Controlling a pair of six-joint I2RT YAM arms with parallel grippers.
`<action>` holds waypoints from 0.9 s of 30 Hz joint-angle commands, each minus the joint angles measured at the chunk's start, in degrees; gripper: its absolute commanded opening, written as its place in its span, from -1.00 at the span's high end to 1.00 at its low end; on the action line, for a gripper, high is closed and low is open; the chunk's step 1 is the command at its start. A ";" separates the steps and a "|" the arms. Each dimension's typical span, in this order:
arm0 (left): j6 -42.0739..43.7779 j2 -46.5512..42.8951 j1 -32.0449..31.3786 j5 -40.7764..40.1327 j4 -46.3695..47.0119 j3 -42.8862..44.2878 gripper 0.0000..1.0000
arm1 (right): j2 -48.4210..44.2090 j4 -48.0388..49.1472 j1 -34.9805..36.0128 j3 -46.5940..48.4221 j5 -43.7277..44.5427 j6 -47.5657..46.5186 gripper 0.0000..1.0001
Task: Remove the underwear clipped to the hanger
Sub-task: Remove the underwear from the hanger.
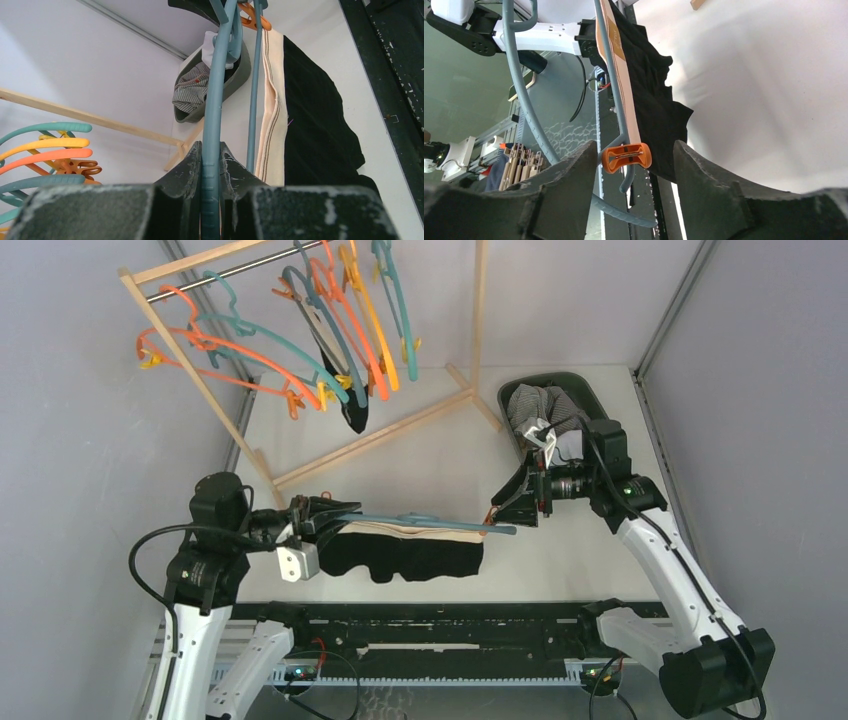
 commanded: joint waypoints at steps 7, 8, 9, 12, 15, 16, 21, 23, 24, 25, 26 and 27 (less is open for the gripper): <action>1.64 -0.64 -0.18 2.43 1.28 -1.07 1.00 | 0.41 0.60 0.20 -0.01 -2.46 -2.16 0.08; 1.63 -0.71 -0.13 2.37 1.28 -1.05 1.00 | 0.41 0.60 0.16 -0.01 -2.39 -2.27 0.11; 1.66 -0.76 -0.11 2.32 1.28 -1.13 1.00 | 0.36 0.55 0.15 0.02 -2.24 -2.31 0.14; 2.02 -0.85 -0.11 2.17 1.19 -1.23 1.00 | 0.28 0.84 0.20 0.00 -2.00 -2.43 0.23; 2.35 -1.08 -0.17 2.05 1.19 -1.33 1.00 | 0.15 1.29 0.10 0.00 -1.97 -2.34 0.32; 2.53 -1.08 -0.13 1.99 1.19 -1.39 1.00 | 0.07 1.46 0.07 -0.01 -2.14 -2.31 0.34; 3.18 -0.51 -0.15 1.17 1.19 -1.17 1.00 | -0.38 2.41 -0.23 0.02 -3.22 -1.40 0.20; 3.48 -0.34 -0.18 0.96 1.19 -1.02 1.00 | -0.47 2.44 -0.43 0.00 -3.48 -0.91 0.00; 3.66 -0.24 -0.16 0.93 1.19 -0.90 1.00 | -0.47 2.33 -0.46 0.00 -3.38 -0.65 -0.09; 3.87 -0.17 -0.16 0.90 1.19 -0.81 1.00 | -0.39 2.11 -0.46 -0.01 -3.32 -0.51 -0.15; 4.08 0.01 -0.14 0.85 1.19 -0.74 1.00 | -0.26 1.88 -0.42 0.02 -3.22 -0.31 -0.20; 4.22 0.18 -0.16 0.84 1.19 -0.58 1.00 | -0.15 1.62 -0.34 0.00 -3.18 -0.26 -0.23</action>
